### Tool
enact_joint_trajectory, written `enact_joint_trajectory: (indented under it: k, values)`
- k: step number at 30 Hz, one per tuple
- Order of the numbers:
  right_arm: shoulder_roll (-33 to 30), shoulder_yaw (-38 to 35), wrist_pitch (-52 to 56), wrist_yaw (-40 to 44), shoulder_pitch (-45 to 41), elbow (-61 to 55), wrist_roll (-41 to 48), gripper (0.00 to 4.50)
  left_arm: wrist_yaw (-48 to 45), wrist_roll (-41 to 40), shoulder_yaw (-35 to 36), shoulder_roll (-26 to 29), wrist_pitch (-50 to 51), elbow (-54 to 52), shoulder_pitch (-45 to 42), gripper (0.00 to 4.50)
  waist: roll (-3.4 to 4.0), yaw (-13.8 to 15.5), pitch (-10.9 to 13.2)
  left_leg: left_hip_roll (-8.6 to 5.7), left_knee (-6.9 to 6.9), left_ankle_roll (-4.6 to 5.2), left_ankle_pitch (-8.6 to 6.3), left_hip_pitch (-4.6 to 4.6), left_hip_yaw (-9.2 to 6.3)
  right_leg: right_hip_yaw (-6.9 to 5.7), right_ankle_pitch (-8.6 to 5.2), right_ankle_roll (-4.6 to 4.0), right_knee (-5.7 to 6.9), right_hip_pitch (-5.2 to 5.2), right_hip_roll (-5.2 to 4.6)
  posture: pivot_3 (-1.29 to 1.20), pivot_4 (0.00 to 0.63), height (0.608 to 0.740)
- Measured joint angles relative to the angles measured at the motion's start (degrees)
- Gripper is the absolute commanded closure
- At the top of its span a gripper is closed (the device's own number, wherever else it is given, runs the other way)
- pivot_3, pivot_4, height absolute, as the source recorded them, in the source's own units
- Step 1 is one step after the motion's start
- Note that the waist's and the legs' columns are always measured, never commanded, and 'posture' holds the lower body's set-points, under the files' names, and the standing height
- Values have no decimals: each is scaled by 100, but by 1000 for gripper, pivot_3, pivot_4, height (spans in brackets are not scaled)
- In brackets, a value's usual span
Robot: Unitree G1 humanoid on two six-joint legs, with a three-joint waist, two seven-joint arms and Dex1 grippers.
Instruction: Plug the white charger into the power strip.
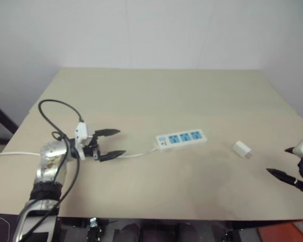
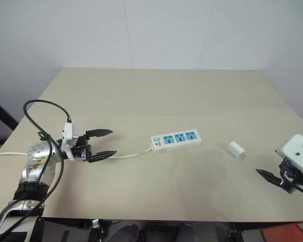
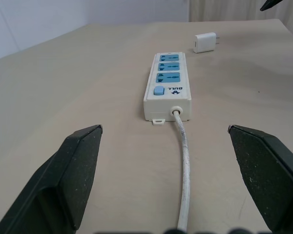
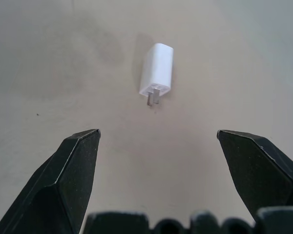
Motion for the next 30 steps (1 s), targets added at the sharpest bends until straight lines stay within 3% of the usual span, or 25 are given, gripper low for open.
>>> enact_joint_trajectory:
  k: [24, 30]
  values:
    - [107, 136, -2, -277, -121, 37, 43, 0, 109, -61, -38, -170, -38, -3, -137, 9, 0, 13, 0, 8, 1, -8, 5, 1, 4, 5, 3, -4, 0, 0, 9, 0, 150, 740]
    - [-23, 310, -50, -336, -251, 203, -77, 0, 109, 152, -119, -969, -768, 1484, -991, 9, -2, 64, 0, 6, 8, -3, 2, -1, 7, 3, 6, -6, -2, 4, 9, 0, 150, 740]
